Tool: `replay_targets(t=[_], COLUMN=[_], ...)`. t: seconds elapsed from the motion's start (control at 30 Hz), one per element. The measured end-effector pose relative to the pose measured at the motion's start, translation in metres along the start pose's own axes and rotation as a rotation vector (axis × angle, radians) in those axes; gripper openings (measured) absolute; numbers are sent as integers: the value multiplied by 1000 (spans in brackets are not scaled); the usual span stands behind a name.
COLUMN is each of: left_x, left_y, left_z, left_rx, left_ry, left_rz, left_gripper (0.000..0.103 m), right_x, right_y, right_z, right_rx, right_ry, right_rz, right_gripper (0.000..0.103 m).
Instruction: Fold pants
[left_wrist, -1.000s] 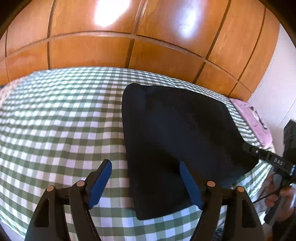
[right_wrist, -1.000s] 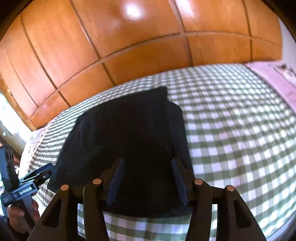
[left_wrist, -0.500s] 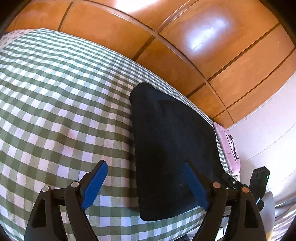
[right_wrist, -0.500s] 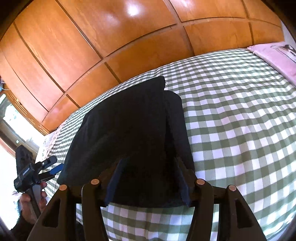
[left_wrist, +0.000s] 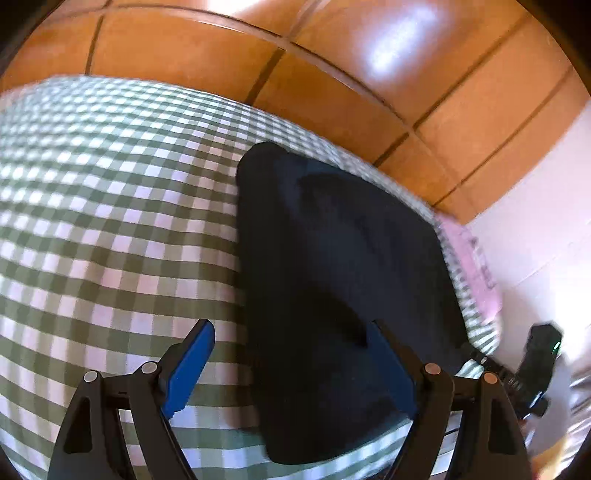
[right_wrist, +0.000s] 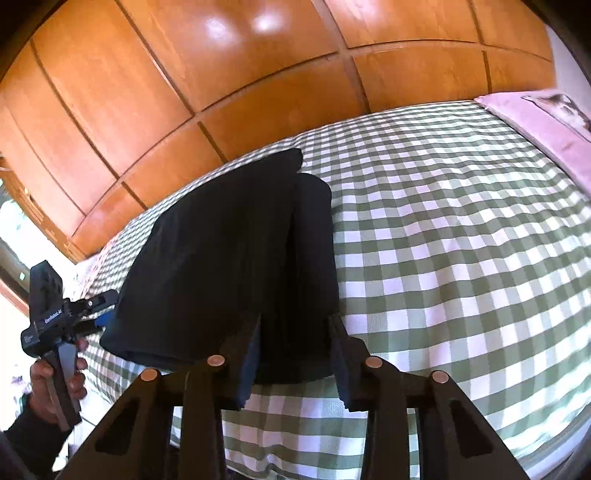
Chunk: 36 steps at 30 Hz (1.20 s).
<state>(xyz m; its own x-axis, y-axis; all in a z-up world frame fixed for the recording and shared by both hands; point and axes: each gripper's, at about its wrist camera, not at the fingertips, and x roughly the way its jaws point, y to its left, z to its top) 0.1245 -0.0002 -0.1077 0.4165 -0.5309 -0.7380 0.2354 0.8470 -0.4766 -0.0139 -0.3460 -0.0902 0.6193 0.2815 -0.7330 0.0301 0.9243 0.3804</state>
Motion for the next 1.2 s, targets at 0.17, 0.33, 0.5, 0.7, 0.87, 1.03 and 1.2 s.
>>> replay_targets(t=[0.17,0.33,0.5,0.7,0.87,1.03,1.2], left_x=[10,-2,20,49,47,22,3], left_y=[3,11,26,27,18,14,11], left_z=[-5,10,25,30,35,47,92], left_rx=[-33,-45,-135,-141,-75,-34,47], left_ry=[18,-24,34,132,114,49,-31], left_rz=[-33,-66,-130,-217,-278,-299,-265], left_gripper=[92,86,83,78,47,41,41], right_x=[16,4,14,79,75,65,73], right_y=[-35,-32,-36,-43,-38,-13,16], right_z=[-7,12,46,57,53,68,104], right_rx=[124,105,118,156,148,80,19], right_ry=[42,49,17,189,171,152,106], right_rz=[45,114,184,306,333,307,339], right_gripper=[62,65,72,65,47,40,40])
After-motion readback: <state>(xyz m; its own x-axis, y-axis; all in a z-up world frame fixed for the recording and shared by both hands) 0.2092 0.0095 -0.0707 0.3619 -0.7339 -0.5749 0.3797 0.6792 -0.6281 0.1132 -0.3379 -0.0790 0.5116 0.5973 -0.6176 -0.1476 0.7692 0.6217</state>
